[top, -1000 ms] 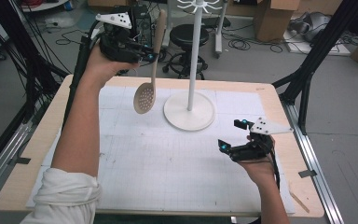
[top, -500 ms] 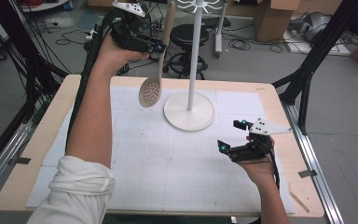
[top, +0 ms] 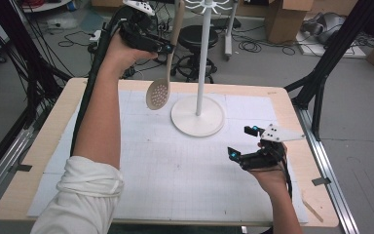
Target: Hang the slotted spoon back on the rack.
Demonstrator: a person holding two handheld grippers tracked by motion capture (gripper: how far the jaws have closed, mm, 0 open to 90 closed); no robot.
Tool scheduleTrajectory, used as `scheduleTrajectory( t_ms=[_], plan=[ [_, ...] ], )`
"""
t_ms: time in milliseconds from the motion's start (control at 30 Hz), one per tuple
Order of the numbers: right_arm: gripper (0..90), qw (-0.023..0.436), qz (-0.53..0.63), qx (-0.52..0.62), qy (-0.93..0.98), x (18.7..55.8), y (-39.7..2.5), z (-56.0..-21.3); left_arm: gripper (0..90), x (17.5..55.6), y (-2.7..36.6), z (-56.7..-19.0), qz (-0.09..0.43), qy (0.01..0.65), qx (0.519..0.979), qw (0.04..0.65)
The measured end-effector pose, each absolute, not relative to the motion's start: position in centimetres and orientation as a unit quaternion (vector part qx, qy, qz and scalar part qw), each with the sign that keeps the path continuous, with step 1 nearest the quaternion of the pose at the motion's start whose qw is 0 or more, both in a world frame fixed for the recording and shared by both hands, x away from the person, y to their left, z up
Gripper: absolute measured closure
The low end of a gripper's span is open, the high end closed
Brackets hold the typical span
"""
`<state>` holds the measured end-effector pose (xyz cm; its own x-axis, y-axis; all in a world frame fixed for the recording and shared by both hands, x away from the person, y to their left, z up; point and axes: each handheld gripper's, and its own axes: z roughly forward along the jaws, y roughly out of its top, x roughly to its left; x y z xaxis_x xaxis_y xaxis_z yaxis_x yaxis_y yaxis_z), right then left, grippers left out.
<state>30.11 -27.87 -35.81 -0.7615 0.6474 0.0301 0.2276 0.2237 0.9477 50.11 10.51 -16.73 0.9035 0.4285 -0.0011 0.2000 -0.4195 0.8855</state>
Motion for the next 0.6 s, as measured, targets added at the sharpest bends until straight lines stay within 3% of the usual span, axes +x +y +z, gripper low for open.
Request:
scheduleTrajectory(
  t_ms=[600],
  plan=[
    [1.5, 0.191, 0.553, 0.287, 0.759, 30.1, -28.0, -35.8, 74.6, 50.2, 8.7, -17.1, 0.109, 0.182, 0.841, 0.498]
  ],
)
